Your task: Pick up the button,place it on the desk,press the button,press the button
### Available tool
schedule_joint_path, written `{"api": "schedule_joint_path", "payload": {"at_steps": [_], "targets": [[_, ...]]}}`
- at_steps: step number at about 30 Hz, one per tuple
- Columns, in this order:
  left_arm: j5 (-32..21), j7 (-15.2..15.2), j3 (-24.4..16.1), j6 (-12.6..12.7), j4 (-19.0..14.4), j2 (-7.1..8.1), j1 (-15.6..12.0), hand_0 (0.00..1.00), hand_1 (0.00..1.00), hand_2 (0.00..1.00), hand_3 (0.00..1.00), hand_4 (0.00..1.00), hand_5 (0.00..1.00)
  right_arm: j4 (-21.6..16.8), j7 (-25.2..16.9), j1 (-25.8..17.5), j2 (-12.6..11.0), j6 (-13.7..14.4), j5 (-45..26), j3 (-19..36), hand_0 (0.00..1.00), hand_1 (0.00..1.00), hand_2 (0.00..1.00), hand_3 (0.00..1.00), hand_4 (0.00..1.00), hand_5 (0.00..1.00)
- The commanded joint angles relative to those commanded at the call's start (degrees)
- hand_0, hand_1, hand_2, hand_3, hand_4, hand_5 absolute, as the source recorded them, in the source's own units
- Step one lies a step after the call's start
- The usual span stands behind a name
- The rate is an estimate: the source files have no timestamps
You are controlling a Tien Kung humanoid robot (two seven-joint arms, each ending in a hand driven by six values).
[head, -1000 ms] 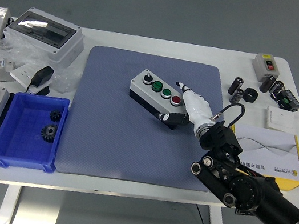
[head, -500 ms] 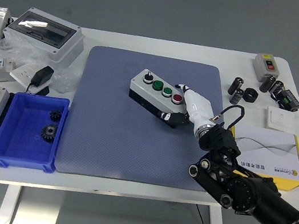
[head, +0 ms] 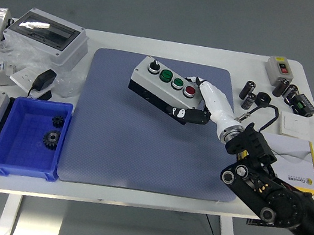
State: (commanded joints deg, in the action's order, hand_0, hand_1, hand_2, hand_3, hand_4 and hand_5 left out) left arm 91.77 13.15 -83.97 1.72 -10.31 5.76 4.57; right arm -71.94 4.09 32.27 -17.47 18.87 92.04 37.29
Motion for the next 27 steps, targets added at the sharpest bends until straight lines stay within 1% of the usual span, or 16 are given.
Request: {"api": "schedule_joint_path", "payload": {"at_steps": [2, 4, 6, 8, 10, 14, 15, 17, 20, 21, 26, 27], "targets": [[0.07, -0.06, -0.08, 0.01, 0.0, -0.03, 0.04, 0.626, 0.548, 0.531, 0.602, 0.622, 0.187, -2.82, -2.9, 0.06, -2.38, -1.53, 0.77, -1.19, 0.091, 0.297, 0.351, 0.448, 0.319, 0.002], [0.26, -0.1, -0.21, 0.02, 0.0, -0.02, 0.1, 0.626, 0.548, 0.531, 0.601, 0.622, 0.189, -5.49, -5.47, 0.29, -4.74, -2.46, 2.3, -3.14, 0.093, 0.307, 0.362, 0.453, 0.333, 0.002], [0.44, -0.13, -0.31, 0.02, 0.0, 0.0, 0.16, 0.626, 0.548, 0.531, 0.601, 0.622, 0.189, -7.87, -7.65, 0.45, -6.83, -2.51, 4.28, -5.33, 0.093, 0.307, 0.362, 0.453, 0.333, 0.002], [0.7, -0.14, -0.41, 0.0, 0.0, -0.01, 0.27, 0.626, 0.548, 0.531, 0.601, 0.622, 0.189, -8.95, -8.59, 0.29, -7.7, -1.54, 6.37, -7.55, 0.093, 0.307, 0.362, 0.453, 0.333, 0.002], [0.83, -0.17, -0.41, -0.01, 0.0, -0.08, 0.36, 0.626, 0.548, 0.531, 0.601, 0.622, 0.189, -8.21, -8.73, -0.17, -7.45, -0.51, 8.29, -9.27, 0.104, 0.309, 0.375, 0.466, 0.346, 0.002], [1.22, -0.12, -0.62, 0.03, 0.0, -0.17, 0.28, 0.626, 0.548, 0.531, 0.601, 0.622, 0.189, -4.55, -7.98, -1.43, -5.41, 1.3, 11.55, -9.63, 0.104, 0.309, 0.375, 0.466, 0.346, 0.002], [1.26, -0.11, -0.65, 0.04, 0.0, -0.18, 0.25, 0.626, 0.549, 0.531, 0.602, 0.623, 0.189, -3.82, -7.73, -1.64, -5.02, 1.54, 12.12, -9.5, 0.197, 0.349, 0.401, 0.506, 0.397, 0.002], [1.36, -0.11, -0.73, 0.06, 0.0, -0.19, 0.21, 0.626, 0.549, 0.531, 0.602, 0.623, 0.189, -2.4, -7.29, -1.99, -4.41, 1.84, 13.14, -9.32, 0.197, 0.349, 0.401, 0.506, 0.397, 0.002], [1.47, -0.12, -0.79, 0.07, 0.0, -0.22, 0.23, 0.626, 0.549, 0.531, 0.602, 0.623, 0.189, -1.24, -6.57, -2.18, -4.12, 1.5, 13.7, -9.72, 0.197, 0.349, 0.401, 0.506, 0.397, 0.002], [1.46, -0.13, -0.77, 0.07, 0.0, -0.23, 0.25, 0.626, 0.548, 0.531, 0.601, 0.623, 0.188, -1.06, -6.29, -2.22, -4.09, 1.17, 13.67, -9.84, 0.423, 0.503, 0.449, 0.548, 0.436, 0.002], [1.48, -0.14, -0.75, 0.05, 0.0, -0.24, 0.3, 0.626, 0.548, 0.531, 0.601, 0.623, 0.188, -0.67, -5.25, -2.43, -3.97, -0.64, 13.39, -9.82, 0.423, 0.503, 0.449, 0.548, 0.436, 0.002], [1.47, -0.14, -0.75, 0.05, 0.0, -0.23, 0.3, 0.626, 0.548, 0.532, 0.601, 0.623, 0.189, -0.62, -5.14, -2.47, -3.98, -0.95, 13.22, -9.71, 0.526, 0.568, 0.537, 0.587, 0.457, 0.002]]}}
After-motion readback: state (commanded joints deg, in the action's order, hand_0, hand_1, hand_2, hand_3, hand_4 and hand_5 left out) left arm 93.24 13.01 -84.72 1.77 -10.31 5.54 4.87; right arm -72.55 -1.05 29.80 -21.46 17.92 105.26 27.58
